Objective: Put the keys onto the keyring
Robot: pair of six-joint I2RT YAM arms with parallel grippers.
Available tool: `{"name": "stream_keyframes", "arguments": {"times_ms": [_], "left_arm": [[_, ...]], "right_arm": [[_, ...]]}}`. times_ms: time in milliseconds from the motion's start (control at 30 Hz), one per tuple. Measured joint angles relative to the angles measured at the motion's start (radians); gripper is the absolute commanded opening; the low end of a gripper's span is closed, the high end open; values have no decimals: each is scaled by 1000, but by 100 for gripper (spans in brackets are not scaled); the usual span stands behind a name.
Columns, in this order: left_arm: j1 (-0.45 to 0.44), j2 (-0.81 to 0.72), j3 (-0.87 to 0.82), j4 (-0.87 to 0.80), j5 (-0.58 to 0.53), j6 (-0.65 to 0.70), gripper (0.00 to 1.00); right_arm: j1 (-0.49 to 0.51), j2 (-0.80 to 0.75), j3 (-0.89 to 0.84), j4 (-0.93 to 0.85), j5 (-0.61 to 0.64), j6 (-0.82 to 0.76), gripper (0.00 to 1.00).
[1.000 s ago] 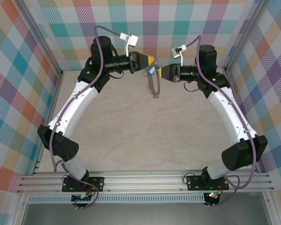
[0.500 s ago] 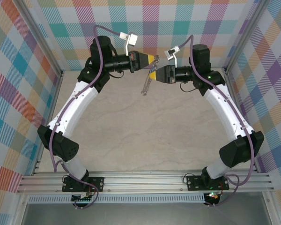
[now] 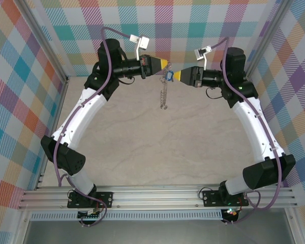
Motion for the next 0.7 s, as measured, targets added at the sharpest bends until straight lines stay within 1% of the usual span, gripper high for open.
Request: {"name": "stream_keyframes", "arguments": {"times_ms": [267, 500, 633, 700], "left_arm": [[0, 0, 6, 1, 6, 0, 0], [0, 0, 6, 0, 7, 0, 0], [0, 0, 6, 0, 7, 0, 0], [0, 0, 6, 0, 7, 0, 0]], "right_arm": [[0, 42, 39, 135, 14, 100, 41], [20, 76, 54, 181, 18, 143, 38], [37, 82, 60, 195, 18, 150, 32], [42, 83, 64, 200, 18, 154, 27]]}}
